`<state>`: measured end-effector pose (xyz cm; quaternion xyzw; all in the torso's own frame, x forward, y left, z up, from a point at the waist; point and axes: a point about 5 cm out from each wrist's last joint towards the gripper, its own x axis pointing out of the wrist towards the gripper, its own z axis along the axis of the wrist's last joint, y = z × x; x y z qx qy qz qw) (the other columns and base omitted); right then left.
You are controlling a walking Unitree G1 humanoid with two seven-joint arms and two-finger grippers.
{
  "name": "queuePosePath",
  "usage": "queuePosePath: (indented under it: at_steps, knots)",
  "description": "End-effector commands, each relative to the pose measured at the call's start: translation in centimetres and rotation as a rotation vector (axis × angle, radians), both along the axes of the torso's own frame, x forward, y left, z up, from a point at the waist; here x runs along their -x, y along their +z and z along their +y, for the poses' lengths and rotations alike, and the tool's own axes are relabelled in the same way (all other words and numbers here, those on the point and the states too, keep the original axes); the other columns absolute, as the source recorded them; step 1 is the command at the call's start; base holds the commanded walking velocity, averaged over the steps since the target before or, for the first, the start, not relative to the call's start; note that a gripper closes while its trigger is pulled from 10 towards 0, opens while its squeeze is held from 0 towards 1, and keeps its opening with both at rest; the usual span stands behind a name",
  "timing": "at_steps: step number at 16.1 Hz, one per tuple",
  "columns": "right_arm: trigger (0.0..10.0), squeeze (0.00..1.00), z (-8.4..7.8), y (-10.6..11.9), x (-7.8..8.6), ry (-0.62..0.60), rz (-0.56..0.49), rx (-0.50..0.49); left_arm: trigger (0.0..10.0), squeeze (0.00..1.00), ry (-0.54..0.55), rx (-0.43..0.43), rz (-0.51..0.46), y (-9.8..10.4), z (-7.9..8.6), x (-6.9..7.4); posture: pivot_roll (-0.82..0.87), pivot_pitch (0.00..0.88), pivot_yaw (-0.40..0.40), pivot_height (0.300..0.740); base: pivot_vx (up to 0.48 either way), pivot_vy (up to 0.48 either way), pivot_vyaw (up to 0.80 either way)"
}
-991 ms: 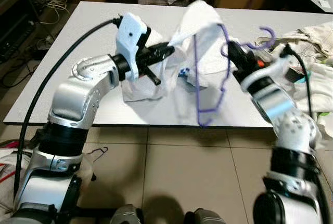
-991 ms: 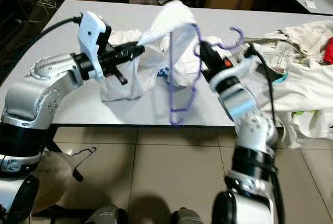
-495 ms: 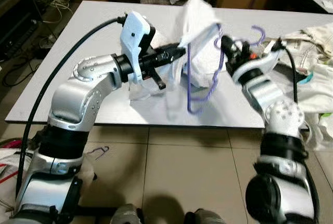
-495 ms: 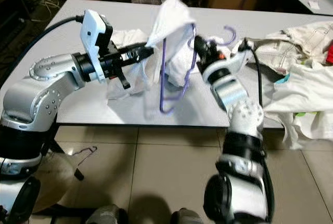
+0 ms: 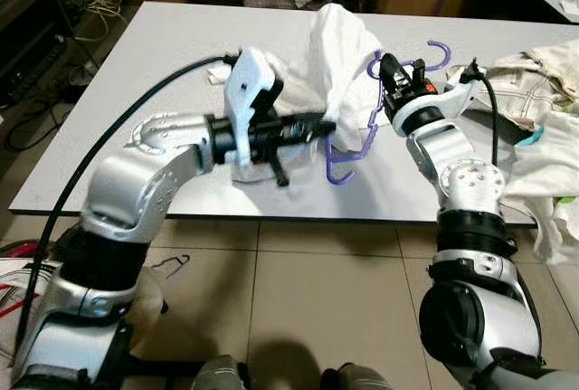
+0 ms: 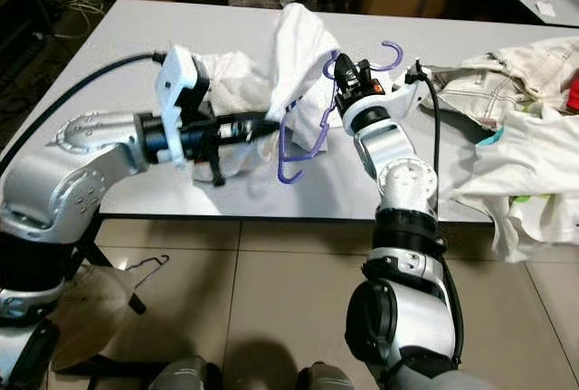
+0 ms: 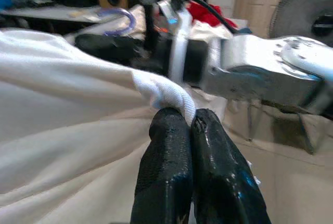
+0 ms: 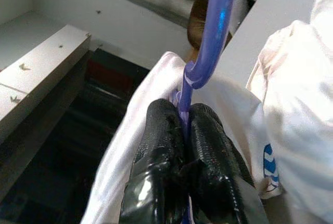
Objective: Hang hanger
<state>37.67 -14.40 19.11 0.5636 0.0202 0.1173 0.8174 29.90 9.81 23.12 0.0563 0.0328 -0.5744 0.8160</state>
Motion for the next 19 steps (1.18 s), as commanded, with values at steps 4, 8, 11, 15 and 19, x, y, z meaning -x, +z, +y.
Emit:
queuePosePath:
  at_steps: [4,8,11,15,19]
  knots:
    - [10.0,0.0,-0.3,1.0,-0.7,-0.048,-0.02,-0.021,0.0,0.0,-0.11,-0.016,0.02,0.0,-0.7,1.4,-0.06,0.0,-0.023,0.74,0.0,0.0,0.0]
    - [10.0,0.0,-0.2,1.1,-0.9,-0.06,-0.026,-0.016,0.0,0.0,-0.208,0.08,0.058,1.2,-1.5,2.3,-0.06,0.0,-0.024,0.74,0.0,0.0,0.0]
    - [10.0,0.0,0.0,1.2,-1.1,-0.066,-0.027,-0.032,0.0,0.0,-0.309,0.173,0.093,2.2,-2.7,3.3,-0.07,0.0,-0.023,0.74,0.0,0.0,0.0]
    - [10.0,0.0,0.2,1.8,-1.4,-0.076,-0.039,-0.056,0.0,0.0,-0.282,0.333,0.131,3.4,-3.7,2.7,-0.07,0.0,-0.02,0.74,0.0,0.0,0.0]
    - [10.0,0.0,1.6,1.3,-1.4,-0.047,-0.031,-0.017,0.0,0.0,-0.169,0.483,0.143,5.3,-3.8,0.8,-0.06,0.0,-0.025,0.74,0.0,0.0,0.0]
